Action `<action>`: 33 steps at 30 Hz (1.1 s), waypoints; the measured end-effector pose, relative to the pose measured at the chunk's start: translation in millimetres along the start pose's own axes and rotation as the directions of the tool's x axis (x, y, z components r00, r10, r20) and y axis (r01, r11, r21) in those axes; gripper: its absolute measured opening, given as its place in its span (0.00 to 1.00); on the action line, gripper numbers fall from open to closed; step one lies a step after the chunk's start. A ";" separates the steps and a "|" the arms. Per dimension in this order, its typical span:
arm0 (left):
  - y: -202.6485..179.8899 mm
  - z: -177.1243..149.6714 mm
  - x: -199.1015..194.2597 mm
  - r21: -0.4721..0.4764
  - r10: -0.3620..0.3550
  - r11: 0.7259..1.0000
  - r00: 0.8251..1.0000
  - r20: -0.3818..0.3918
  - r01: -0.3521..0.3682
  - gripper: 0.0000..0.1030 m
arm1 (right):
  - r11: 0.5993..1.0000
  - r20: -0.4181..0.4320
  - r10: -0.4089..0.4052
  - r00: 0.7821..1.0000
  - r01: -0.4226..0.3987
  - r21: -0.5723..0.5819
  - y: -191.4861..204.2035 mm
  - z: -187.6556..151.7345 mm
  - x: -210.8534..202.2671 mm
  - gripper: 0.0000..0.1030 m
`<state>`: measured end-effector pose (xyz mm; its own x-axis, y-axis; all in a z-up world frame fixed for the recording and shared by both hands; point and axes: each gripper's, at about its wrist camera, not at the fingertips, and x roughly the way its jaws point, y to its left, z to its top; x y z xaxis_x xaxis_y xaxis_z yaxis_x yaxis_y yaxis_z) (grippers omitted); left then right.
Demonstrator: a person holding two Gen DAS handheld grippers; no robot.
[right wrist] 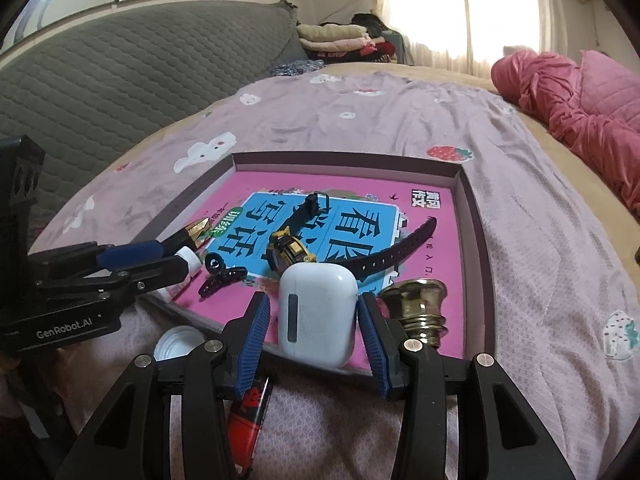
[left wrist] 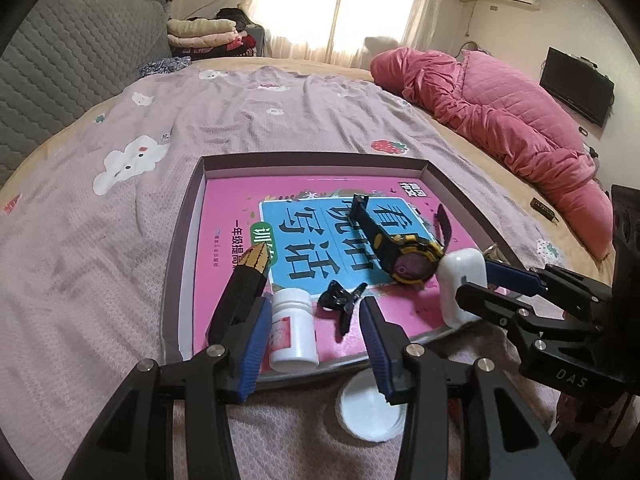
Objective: Organize rigid objects
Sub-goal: 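Open the left tool releasing the pill bottle while the right tool releases the earbud case, then close the left tool on the white lid while the right tool grips the red lighter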
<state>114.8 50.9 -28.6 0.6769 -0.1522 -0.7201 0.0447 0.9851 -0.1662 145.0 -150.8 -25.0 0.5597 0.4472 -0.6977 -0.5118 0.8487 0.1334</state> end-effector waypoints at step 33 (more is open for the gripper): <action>-30.0 -41.8 -13.9 0.036 -0.056 0.997 0.990 -0.130 0.062 0.45 | 0.995 -0.132 0.014 0.991 -0.027 -0.096 40.8 -50.0 -19.6 0.52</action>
<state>73.4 20.1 -41.7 0.5721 -0.2166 -0.7910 0.1127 0.9761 -0.1858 80.6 -139.1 -41.1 0.4615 0.4178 -0.7826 -0.5869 0.8053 0.0838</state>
